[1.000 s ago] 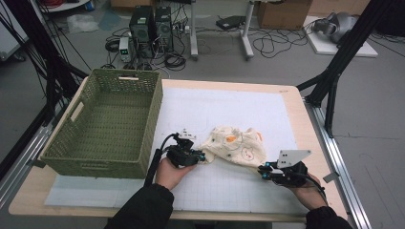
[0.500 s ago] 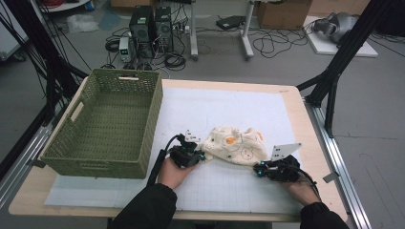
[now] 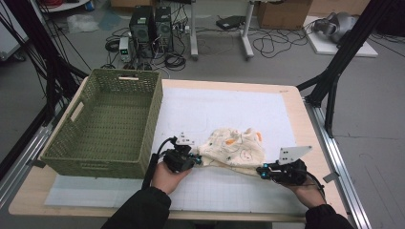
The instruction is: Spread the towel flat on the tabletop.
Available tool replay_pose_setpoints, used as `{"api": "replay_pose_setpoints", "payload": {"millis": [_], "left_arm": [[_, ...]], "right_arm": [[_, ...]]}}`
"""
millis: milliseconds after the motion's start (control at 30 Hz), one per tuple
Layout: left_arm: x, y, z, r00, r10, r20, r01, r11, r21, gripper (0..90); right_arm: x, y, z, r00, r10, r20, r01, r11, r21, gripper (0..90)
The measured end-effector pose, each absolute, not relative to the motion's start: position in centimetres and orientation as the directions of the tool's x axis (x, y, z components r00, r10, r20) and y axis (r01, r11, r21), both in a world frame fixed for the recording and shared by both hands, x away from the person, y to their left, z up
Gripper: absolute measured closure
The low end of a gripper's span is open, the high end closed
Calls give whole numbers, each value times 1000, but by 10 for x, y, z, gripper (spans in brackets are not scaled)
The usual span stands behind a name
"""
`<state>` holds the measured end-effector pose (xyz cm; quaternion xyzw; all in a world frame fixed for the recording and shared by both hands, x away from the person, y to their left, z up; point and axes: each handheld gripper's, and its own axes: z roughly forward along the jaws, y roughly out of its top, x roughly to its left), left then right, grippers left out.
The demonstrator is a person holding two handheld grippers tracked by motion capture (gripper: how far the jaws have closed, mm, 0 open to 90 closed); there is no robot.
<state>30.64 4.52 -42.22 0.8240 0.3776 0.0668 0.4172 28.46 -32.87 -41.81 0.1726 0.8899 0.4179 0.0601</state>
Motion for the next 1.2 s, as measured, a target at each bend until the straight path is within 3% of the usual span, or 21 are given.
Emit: {"api": "replay_pose_setpoints", "payload": {"millis": [400,533,600,900,1067,1200], "left_arm": [[270,52,-403,745,624,-234,557,-391,733,879],[271,54,-399,746,618,-251,556,-370,744,791],[275,54,-397,749,614,-249,549,-363,753,718],[312,33,-413,732,650,-202,524,-348,778,710],[332,20,-427,706,686,-179,536,-352,768,713],[339,13,-439,687,714,-133,552,-394,735,682]], "right_arm": [[254,-330,-415,-963,261,73,224,615,756,872],[252,-330,-415,-965,251,80,222,613,758,806],[257,-333,-410,-959,271,84,233,584,777,736],[299,-336,-422,-906,419,65,316,564,763,639],[318,-333,-432,-886,459,64,353,580,734,634],[324,-331,-440,-881,467,70,374,601,707,681]]}}
